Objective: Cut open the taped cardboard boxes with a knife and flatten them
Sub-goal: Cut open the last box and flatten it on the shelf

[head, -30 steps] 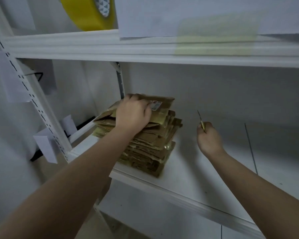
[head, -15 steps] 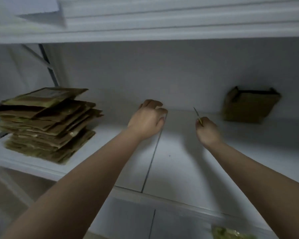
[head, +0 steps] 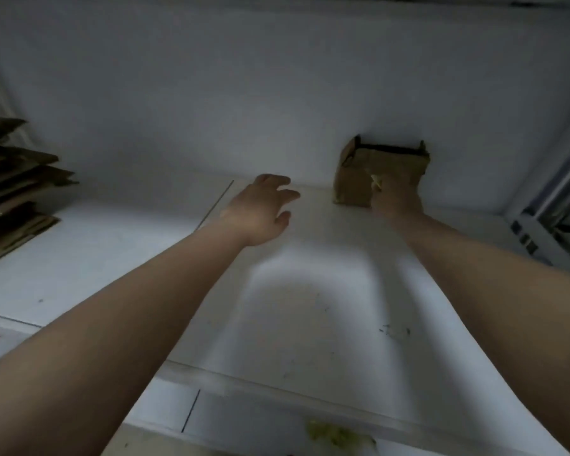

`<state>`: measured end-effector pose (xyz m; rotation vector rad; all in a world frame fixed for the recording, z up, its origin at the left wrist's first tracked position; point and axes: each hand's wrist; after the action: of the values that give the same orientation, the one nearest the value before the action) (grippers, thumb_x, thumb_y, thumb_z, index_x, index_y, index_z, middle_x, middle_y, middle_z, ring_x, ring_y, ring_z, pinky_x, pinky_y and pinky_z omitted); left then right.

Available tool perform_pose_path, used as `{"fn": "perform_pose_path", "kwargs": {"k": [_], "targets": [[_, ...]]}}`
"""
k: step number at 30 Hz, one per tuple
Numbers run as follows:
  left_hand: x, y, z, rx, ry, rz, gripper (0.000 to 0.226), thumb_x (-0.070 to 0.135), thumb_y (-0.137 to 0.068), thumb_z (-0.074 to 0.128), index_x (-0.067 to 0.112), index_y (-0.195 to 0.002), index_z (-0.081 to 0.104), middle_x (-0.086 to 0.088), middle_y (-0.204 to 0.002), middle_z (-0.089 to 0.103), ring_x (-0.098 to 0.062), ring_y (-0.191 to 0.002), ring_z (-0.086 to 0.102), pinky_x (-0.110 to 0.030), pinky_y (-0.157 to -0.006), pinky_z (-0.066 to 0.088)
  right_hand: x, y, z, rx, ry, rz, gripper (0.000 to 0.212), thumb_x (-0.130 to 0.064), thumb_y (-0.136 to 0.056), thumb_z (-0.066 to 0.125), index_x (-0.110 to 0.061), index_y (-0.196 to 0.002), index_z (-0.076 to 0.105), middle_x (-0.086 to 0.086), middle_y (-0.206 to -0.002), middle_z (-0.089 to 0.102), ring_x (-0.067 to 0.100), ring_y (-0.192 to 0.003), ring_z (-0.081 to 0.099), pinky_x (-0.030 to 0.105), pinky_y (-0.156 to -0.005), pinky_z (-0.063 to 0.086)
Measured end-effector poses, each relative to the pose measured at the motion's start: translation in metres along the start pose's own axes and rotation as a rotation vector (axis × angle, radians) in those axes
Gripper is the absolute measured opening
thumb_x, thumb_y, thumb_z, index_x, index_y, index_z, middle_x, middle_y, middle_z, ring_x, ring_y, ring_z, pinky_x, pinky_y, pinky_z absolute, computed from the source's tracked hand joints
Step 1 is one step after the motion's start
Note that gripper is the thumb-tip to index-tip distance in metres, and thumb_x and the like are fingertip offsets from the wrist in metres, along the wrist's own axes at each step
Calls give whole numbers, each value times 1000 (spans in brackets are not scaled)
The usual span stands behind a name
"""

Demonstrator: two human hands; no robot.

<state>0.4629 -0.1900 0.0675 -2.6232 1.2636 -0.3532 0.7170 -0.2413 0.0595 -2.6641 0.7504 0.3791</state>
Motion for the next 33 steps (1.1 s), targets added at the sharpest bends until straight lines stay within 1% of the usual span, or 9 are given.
{"fn": "perform_pose_path", "kwargs": {"k": [4,10,15,19,22,24,27,30,33], "targets": [[5,-7,-1,-44,-15,-63,48,26,-97,49,21,-144,43,-7,-156,27,-24,-144,18,-39,-113,29,0,-33,-13,-16,87,-103,43,-18,-97,43,-14,-139,44,7,-159,6,34,-134,34,42,-107,34],[5,-1,-10,-69,-57,-104,48,26,-97,48,22,-145,41,-7,-156,26,-24,-144,18,-35,-113,27,-6,-52,-19,-158,205,-67,52,-14,-96,41,2,-143,25,19,-138,39,38,-109,51,39,-88,46],[-1,2,-17,-77,-69,-171,57,30,-98,48,20,-151,29,-6,-157,24,-24,-145,17,-37,-114,25,-24,-35,-3,99,117,-305,25,-4,-89,46,2,-109,58,19,-123,46,36,-98,52,32,-73,41],[1,-4,-31,76,92,-264,86,44,-89,62,18,-154,12,-8,-159,17,-26,-145,18,-42,-115,27,-64,-7,-4,143,-92,-606,26,-6,-85,46,6,-101,62,22,-118,51,37,-91,55,34,-74,40],[-11,0,-41,120,203,-344,89,62,-76,67,20,-147,34,-8,-157,23,-27,-145,17,-48,-115,26,-98,20,-7,111,-248,-729,31,-15,-85,41,5,-97,62,17,-109,54,31,-85,57,31,-69,40],[-23,11,-44,107,243,-327,71,72,-71,59,19,-118,62,-10,-135,52,-31,-132,39,-44,-104,38,-120,36,-11,92,-342,-759,24,-11,-88,42,3,-93,61,14,-105,54,27,-84,56,30,-69,41],[-36,37,-49,178,382,-358,54,62,-80,58,7,-77,60,-11,-78,59,-28,-80,57,-36,-72,43,-148,54,-12,71,-412,-796,17,-3,-90,46,1,-92,62,12,-109,54,25,-92,56,30,-76,43],[-59,67,-53,300,399,-449,42,39,-92,61,12,-63,47,-8,-63,50,-28,-67,53,-34,-61,36,-171,64,-3,142,-438,-696,20,-7,-91,47,-7,-101,64,8,-121,49,20,-98,55,24,-77,40],[-95,103,-55,340,348,-549,44,42,-93,58,13,-62,49,-4,-61,54,-26,-66,55,-32,-58,36,-188,75,14,69,-415,-493,26,-15,-94,44,-13,-117,57,7,-122,50,25,-98,58,32,-79,45]]}}
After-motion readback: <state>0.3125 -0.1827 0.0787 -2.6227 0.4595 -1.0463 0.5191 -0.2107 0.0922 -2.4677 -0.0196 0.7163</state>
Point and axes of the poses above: each hand's wrist, its own y-axis away from the middle knuckle, its own z-axis out of the palm, x = y × z
